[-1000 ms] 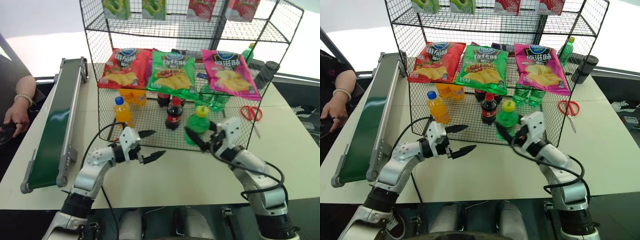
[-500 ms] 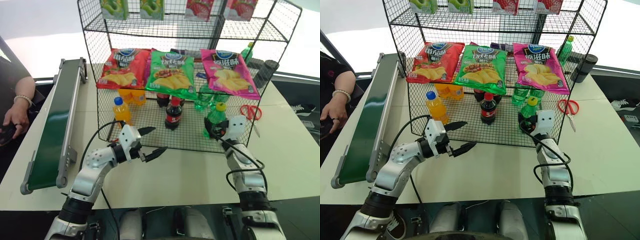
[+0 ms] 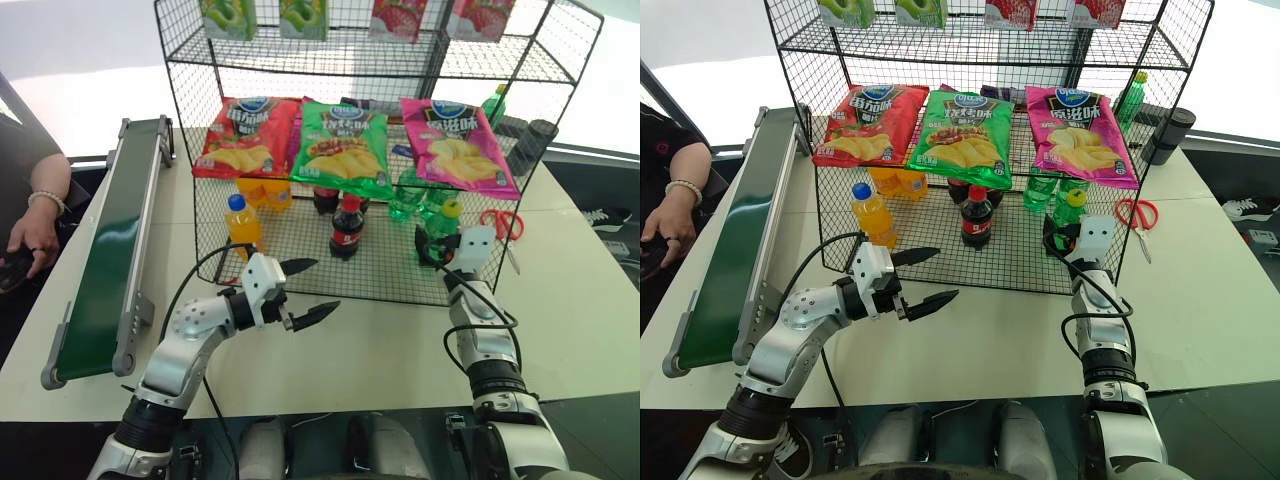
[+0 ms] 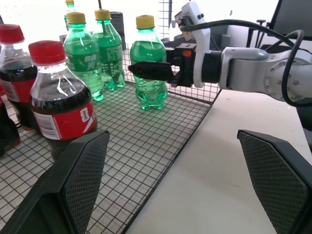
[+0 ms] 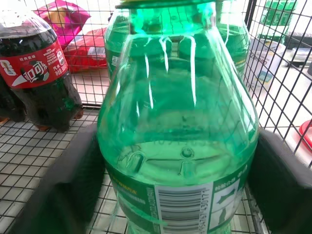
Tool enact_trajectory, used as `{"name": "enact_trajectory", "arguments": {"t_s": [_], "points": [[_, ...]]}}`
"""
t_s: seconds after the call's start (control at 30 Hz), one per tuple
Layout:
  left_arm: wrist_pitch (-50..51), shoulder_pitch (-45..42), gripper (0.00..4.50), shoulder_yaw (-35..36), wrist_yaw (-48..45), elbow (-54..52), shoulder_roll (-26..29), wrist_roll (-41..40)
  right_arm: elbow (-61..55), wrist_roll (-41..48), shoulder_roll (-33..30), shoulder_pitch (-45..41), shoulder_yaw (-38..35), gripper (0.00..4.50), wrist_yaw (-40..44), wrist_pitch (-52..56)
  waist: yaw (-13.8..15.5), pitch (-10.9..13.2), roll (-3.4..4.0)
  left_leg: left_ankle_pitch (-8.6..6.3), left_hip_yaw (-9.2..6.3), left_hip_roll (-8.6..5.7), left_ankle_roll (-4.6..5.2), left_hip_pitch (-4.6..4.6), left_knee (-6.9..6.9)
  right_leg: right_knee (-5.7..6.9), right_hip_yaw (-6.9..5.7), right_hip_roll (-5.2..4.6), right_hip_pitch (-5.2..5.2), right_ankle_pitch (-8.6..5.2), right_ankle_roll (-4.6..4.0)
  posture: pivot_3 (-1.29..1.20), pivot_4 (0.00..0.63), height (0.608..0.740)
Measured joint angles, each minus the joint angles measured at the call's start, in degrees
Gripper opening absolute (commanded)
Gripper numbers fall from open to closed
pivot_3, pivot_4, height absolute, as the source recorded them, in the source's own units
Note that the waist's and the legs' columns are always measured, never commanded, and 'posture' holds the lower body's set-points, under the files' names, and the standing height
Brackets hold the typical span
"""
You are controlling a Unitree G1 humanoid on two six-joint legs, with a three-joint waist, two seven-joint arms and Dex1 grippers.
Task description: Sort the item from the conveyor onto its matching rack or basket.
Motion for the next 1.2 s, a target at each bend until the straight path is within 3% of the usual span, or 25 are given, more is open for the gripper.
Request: {"name": "enact_trajectory", "arguments": {"t_s": [0.3, 0.53, 0.77, 1.0, 1.2], "points": [[0.5, 0.2, 4.50, -0.3, -0.1, -0.2, 0.3, 0.0, -13.1, -0.4, -0.5, 8.4, 0.5, 4.48, 0.1, 4.3, 0.2, 0.0, 0.02, -0.01, 0.02, 0.00, 0.01, 0.01, -0.02, -0.01, 0.02, -0.03, 0.00, 0.00, 0.00, 0.00, 0.150, 0.734], [2.4, 0.3, 4.50, 0.2, 1.8, 0.0, -0.1, -0.3, -36.8, -0.3, -2.5, 23.7, 2.0, 4.48, 2.0, 14.2, 0.2, 0.0, 0.09, -0.02, -0.09, -0.03, 0.03, -0.07, -0.04, -0.09, 0.08, 0.00, 0.00, -0.01, 0.02, 0.00, 0.150, 0.734], [3.0, 0.4, 4.50, 4.3, 3.5, 2.2, 2.1, -1.0, -56.1, 1.9, -9.3, 34.1, 2.4, 4.48, 8.0, 21.1, 0.2, 0.0, 0.08, -0.03, -0.09, -0.01, 0.05, 0.07, -0.06, 0.01, 0.15, 0.09, 0.02, -0.03, 0.01, 0.00, 0.150, 0.734], [3.1, 2.5, 4.50, 9.8, 2.2, 4.1, 8.7, -1.2, -66.7, 12.2, -17.6, 46.7, -5.1, 4.48, 20.4, 23.3, 0.3, -0.1, -0.02, -0.06, -0.10, -0.02, 0.09, 0.07, -0.05, -0.07, 0.14, 0.07, 0.06, -0.03, 0.02, 0.00, 0.150, 0.734], [3.1, 5.2, 4.50, 12.1, 0.5, 4.3, 11.6, -1.4, -65.8, 17.6, -20.5, 49.2, -12.7, 4.48, 26.1, 24.1, 0.3, -0.1, -0.07, -0.06, -0.10, -0.01, 0.09, 0.09, -0.05, -0.06, 0.15, 0.07, 0.06, -0.04, 0.00, 0.00, 0.150, 0.734]]}}
